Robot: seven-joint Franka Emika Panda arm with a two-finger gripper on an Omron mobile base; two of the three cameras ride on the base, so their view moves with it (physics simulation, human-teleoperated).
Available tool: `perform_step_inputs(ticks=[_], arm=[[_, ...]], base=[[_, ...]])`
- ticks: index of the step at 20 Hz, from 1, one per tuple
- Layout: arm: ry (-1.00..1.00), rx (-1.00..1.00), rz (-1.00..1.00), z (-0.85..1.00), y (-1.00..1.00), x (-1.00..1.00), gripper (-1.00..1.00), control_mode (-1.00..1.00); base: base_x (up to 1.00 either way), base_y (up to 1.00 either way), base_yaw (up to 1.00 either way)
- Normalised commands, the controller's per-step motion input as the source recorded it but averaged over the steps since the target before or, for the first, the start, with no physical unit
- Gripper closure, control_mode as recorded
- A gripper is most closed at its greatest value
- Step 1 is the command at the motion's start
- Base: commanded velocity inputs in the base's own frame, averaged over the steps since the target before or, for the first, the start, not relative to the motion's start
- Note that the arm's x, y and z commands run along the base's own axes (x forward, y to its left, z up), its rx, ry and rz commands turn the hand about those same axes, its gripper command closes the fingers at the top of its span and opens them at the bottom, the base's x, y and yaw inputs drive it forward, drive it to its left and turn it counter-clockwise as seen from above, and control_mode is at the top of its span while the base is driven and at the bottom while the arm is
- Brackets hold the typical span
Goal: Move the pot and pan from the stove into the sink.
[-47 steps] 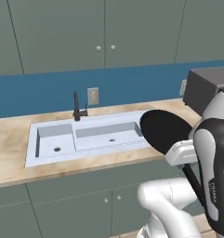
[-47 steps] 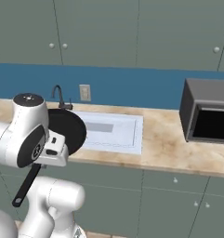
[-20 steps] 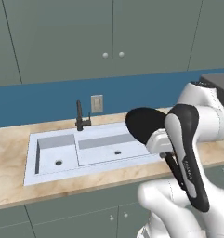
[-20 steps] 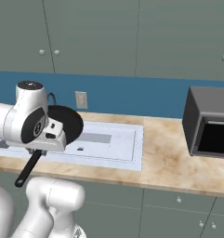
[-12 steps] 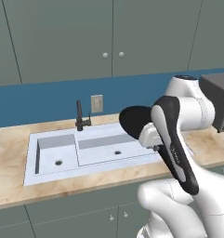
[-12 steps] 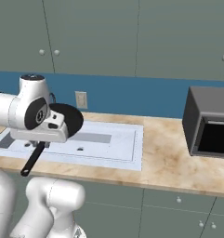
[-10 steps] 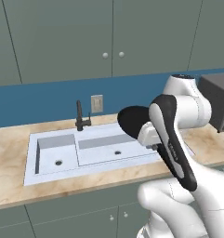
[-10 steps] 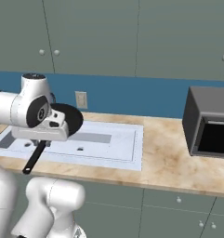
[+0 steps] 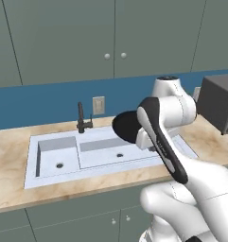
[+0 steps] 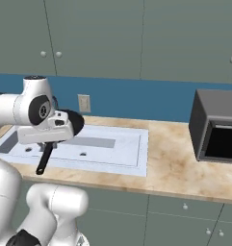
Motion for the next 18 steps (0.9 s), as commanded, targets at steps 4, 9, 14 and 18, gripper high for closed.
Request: perform_step_inputs(ticks=[4, 9, 14, 18], arm=[[0.08, -0.03, 0.2, -0.1, -0.01, 0.18, 1.0, -1.0], [0.11, 0.0, 0.21, -0.08, -0.04, 0.14, 1.0, -1.0], [0.1, -0.03, 0.22, -0.19, 0.0, 0.14, 1.0, -1.0], [0.06, -0.06, 0.16, -0.21, 0.0, 0.01, 1.0, -1.0]], base=[[0.0, 0.0, 0.0], [0.0, 0.0, 0.0], [0.0, 0.0, 0.0], [0.0, 0.0, 0.0]])
